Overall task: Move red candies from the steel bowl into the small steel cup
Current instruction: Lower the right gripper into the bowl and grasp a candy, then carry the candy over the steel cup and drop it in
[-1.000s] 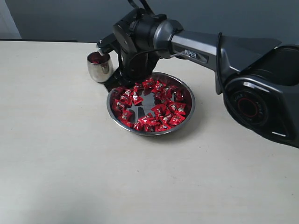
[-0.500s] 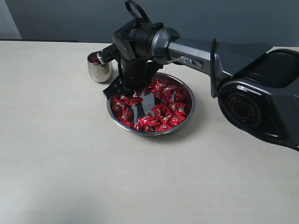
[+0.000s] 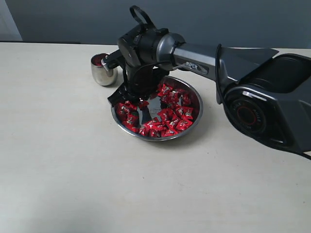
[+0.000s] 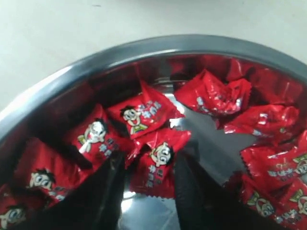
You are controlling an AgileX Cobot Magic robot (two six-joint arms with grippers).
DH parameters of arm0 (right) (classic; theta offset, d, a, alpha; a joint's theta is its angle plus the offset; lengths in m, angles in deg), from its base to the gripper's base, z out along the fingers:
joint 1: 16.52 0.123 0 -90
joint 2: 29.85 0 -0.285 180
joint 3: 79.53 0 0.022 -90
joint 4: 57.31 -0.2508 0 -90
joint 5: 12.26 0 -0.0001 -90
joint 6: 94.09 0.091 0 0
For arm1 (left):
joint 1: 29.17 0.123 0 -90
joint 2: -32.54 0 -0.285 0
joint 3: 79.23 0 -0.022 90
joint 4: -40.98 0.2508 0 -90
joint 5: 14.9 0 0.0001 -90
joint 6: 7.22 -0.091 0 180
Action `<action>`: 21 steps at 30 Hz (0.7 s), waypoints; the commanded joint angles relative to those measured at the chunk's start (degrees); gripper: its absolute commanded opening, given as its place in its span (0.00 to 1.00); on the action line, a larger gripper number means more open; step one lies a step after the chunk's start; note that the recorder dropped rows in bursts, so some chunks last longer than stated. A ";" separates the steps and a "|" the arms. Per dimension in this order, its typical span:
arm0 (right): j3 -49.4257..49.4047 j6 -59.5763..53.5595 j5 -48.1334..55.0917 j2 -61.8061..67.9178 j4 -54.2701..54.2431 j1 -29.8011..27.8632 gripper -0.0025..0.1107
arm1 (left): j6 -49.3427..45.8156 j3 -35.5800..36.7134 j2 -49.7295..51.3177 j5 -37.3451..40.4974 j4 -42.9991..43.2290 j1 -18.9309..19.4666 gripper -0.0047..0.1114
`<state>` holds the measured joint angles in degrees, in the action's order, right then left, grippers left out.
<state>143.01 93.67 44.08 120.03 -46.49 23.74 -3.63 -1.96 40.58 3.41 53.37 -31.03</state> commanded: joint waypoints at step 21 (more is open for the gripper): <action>-0.01 2.74 -13.48 -4.83 0.60 -0.23 0.02 | 0.31 -0.06 -0.25 -0.39 -0.07 -0.02 0.04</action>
<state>143.01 94.36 36.76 116.14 -45.89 23.74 -3.63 -1.96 40.58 3.41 53.37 -31.03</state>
